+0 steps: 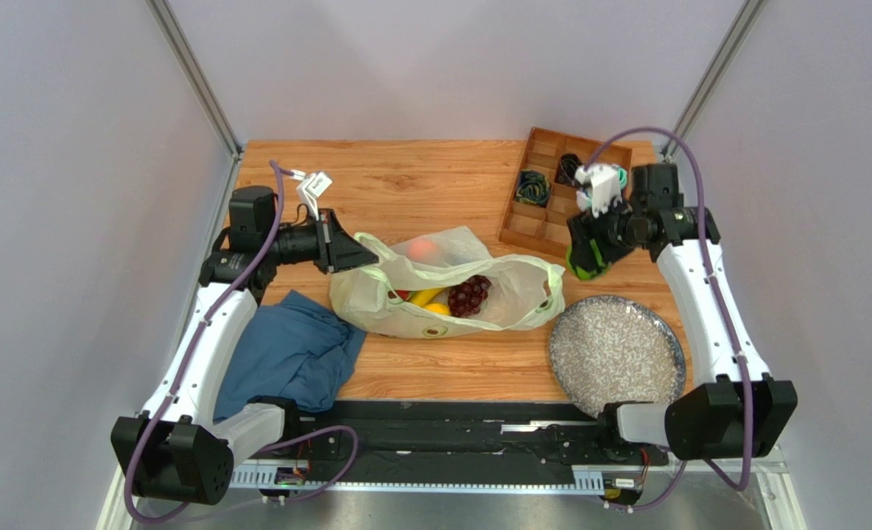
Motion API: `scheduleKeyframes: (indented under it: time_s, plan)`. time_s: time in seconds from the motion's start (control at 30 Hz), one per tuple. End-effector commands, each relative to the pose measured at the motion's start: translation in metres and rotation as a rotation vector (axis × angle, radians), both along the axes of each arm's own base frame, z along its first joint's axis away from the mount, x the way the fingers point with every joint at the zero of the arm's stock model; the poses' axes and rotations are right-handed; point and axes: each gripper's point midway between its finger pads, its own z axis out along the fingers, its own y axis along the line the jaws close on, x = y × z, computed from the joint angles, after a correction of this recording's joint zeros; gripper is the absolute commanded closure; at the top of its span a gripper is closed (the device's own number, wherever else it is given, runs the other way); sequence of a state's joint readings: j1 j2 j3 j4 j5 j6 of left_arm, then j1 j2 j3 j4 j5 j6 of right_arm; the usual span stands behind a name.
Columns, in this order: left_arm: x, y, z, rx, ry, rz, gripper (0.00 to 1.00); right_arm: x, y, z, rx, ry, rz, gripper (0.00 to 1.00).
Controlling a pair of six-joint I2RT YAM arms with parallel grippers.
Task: Take the fake fruits out of the plastic bag
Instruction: Place the fake fruit on the plate.
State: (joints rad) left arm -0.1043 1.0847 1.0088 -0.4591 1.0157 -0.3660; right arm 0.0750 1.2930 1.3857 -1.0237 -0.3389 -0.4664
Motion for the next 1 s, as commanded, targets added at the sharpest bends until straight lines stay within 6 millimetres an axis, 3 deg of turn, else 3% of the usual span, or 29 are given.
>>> scheduleKeyframes:
  time_s: [0.0, 0.03, 0.17, 0.27, 0.53, 0.6, 0.7, 0.73, 0.83, 0.87, 0.97]
  plan:
    - [0.004, -0.002, 0.024, -0.02, -0.088, -0.001, 1.0, -0.04, -0.049, -0.077, -0.211, 0.152, -0.021, 0.5]
    - [0.005, -0.002, 0.024, -0.019, -0.086, -0.001, 1.0, -0.055, -0.055, -0.105, -0.241, 0.209, -0.024, 0.5]
    - [0.006, -0.002, 0.021, -0.014, -0.079, 0.004, 1.0, -0.065, -0.067, -0.14, -0.302, 0.237, -0.055, 0.5]
    - [0.004, -0.001, 0.021, -0.007, -0.079, 0.004, 1.0, -0.063, -0.069, -0.155, -0.308, 0.23, -0.076, 0.49]
    - [-0.003, 0.001, 0.015, 0.008, -0.087, 0.009, 1.0, -0.05, -0.077, -0.162, -0.351, 0.189, -0.087, 0.46]
    - [-0.005, 0.002, 0.012, 0.011, -0.077, 0.008, 1.0, -0.048, -0.075, -0.164, -0.338, 0.197, -0.084, 0.3]
    - [-0.008, 0.002, 0.009, 0.013, -0.064, 0.0, 1.0, -0.044, -0.063, -0.144, -0.263, 0.202, -0.096, 0.14]
    - [-0.01, 0.002, 0.008, 0.017, -0.06, -0.001, 1.0, -0.027, -0.056, -0.111, -0.224, 0.129, -0.105, 0.13]
    - [-0.012, 0.003, 0.005, 0.023, -0.053, -0.004, 1.0, -0.024, -0.012, -0.045, 0.009, 0.055, -0.025, 0.06]
    - [-0.014, 0.003, 0.004, 0.023, -0.048, -0.005, 1.0, -0.017, 0.011, -0.004, 0.121, -0.031, 0.047, 0.0]
    - [-0.016, 0.002, -0.005, 0.016, -0.036, -0.004, 1.0, -0.012, 0.053, 0.068, 0.24, -0.198, 0.136, 0.03]
